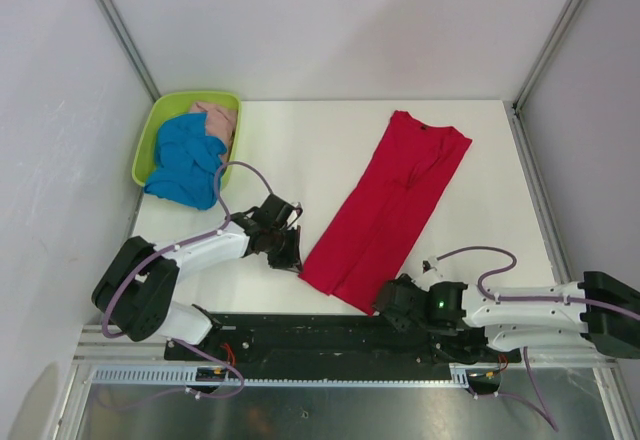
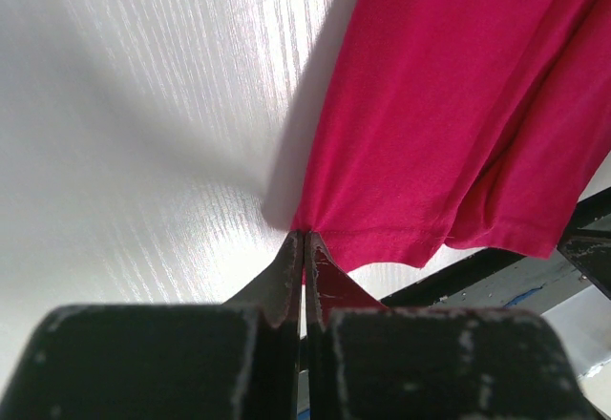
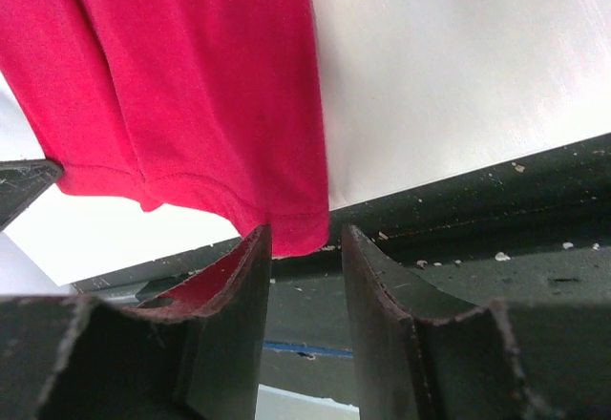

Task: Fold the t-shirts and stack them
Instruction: Grab the bottom of the folded rectangular tshirt with both arms

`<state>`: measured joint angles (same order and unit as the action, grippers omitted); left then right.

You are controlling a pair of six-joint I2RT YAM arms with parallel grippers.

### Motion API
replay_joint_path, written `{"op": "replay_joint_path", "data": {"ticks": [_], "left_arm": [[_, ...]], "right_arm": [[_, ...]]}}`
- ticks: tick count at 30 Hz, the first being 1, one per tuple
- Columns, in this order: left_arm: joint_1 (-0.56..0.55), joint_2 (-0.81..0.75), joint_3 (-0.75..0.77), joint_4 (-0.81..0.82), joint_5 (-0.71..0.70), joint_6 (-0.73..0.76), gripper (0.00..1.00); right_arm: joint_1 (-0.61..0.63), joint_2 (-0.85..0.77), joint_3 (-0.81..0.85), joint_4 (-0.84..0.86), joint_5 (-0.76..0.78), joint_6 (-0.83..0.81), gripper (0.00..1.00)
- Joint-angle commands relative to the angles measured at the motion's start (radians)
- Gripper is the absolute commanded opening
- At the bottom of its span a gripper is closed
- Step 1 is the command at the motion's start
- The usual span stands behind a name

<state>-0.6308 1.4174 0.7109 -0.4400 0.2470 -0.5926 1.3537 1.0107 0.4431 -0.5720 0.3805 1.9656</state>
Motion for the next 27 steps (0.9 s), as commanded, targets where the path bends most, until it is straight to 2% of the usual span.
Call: {"op": "replay_joint_path", "data": {"ticks": [1, 21, 27], "left_arm": [[-0.004, -0.025, 0.013, -0.003, 0.002, 0.023, 0.00], [-0.005, -0.011, 0.010, -0.003, 0.005, 0.040, 0.00], [-0.005, -0.001, 0.013, -0.002, 0.019, 0.054, 0.00]], "right_arm": [[0.008, 0.032, -0.003, 0.033, 0.074, 0.079, 0.41], [0.008, 0.139, -0.014, 0.073, 0.056, 0.083, 0.39], [0.006, 0.136, -0.017, 0.069, 0.062, 0.088, 0.25]]}}
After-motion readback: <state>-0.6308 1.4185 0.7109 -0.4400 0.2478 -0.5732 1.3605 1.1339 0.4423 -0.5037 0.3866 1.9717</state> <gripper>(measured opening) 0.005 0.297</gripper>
